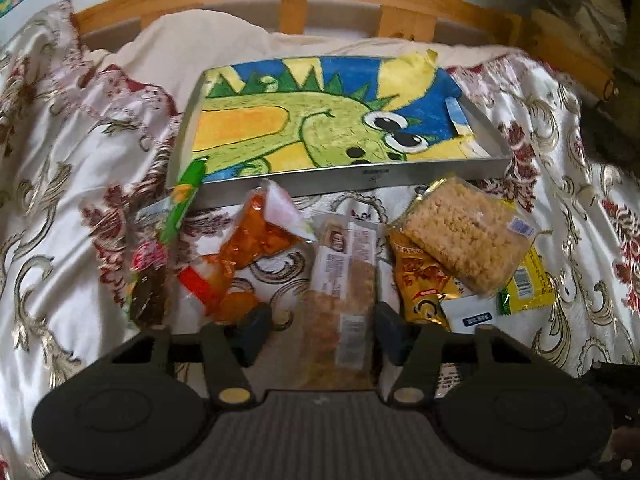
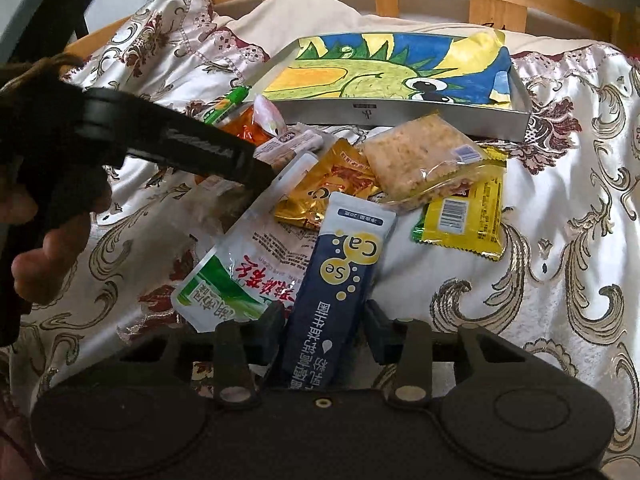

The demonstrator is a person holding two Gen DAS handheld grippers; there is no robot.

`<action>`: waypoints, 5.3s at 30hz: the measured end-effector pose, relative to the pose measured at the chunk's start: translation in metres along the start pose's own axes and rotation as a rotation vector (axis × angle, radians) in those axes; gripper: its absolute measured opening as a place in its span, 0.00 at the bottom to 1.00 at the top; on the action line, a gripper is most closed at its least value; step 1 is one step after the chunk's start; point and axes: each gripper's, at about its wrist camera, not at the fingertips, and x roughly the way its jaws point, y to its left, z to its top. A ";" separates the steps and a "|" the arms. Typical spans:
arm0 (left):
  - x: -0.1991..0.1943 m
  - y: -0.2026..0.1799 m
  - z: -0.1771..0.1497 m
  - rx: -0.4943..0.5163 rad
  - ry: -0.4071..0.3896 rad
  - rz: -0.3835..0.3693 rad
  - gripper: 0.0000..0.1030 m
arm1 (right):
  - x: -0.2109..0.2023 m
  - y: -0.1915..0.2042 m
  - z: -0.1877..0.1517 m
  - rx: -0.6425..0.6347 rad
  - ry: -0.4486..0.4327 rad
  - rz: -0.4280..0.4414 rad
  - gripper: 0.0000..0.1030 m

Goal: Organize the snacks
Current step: 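Close the right gripper on the blue Ca tube while the left gripper grasps the brown-wrapped bar, then carry both snacks into the dinosaur tray and open both grippers to release them, then withdraw both open grippers from the tray back over the remaining snacks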

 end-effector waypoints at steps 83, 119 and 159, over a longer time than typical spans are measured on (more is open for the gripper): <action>0.129 -0.027 0.162 -0.350 -0.111 0.071 0.37 | 0.123 -0.165 0.188 0.162 -0.325 -0.098 0.34; -0.077 -0.018 0.085 -0.387 -0.453 0.118 0.99 | -0.062 -0.094 0.129 0.081 -0.620 -0.169 0.99; -0.144 -0.024 -0.120 -0.205 -0.397 0.180 0.99 | -0.145 -0.004 -0.048 0.027 -0.457 -0.191 0.99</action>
